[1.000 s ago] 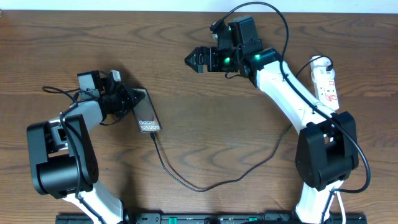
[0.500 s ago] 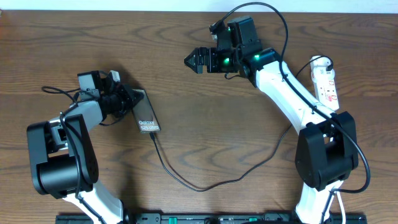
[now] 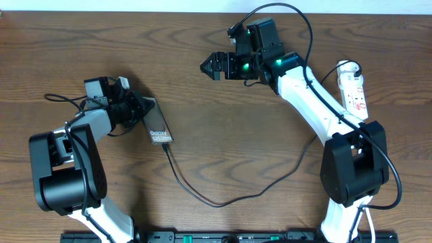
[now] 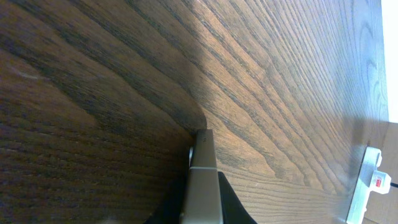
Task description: Plug charger to phone and switch on socket
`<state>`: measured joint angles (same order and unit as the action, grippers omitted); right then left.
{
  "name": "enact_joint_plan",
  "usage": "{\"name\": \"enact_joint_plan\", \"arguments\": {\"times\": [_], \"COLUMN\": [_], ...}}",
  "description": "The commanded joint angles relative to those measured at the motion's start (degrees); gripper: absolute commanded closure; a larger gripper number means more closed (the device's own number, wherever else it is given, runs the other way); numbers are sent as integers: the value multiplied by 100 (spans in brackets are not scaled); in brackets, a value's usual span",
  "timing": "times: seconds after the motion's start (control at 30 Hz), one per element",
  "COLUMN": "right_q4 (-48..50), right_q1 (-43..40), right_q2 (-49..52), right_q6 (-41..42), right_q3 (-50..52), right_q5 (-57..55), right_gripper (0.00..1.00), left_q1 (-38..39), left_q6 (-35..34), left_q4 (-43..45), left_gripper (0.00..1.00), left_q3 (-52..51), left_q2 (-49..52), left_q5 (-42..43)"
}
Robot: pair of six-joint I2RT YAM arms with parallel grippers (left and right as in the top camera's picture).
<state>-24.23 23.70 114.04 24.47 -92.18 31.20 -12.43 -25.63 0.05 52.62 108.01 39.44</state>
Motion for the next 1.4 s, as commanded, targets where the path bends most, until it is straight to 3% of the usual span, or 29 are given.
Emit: {"name": "enact_joint_plan", "arguments": {"times": [0.0, 0.87, 1.37], "right_q4": [-7, -55, -55], "right_q1": [42, 42, 42], "right_q2": [-15, -15, -15], "right_q6": [-96, -96, -96], "right_q3": [-39, -39, -39], "right_q5": [-22, -22, -22], "right_gripper": [1, 1, 1], "left_q1": [2, 2, -2], "left_q6": [33, 59, 420], "left_q4": [-11, -260, -83], "left_gripper": [93, 93, 93], "left_q3": [-66, -83, -81], "left_q2": [26, 35, 35], "left_q5": [33, -608, -612]}}
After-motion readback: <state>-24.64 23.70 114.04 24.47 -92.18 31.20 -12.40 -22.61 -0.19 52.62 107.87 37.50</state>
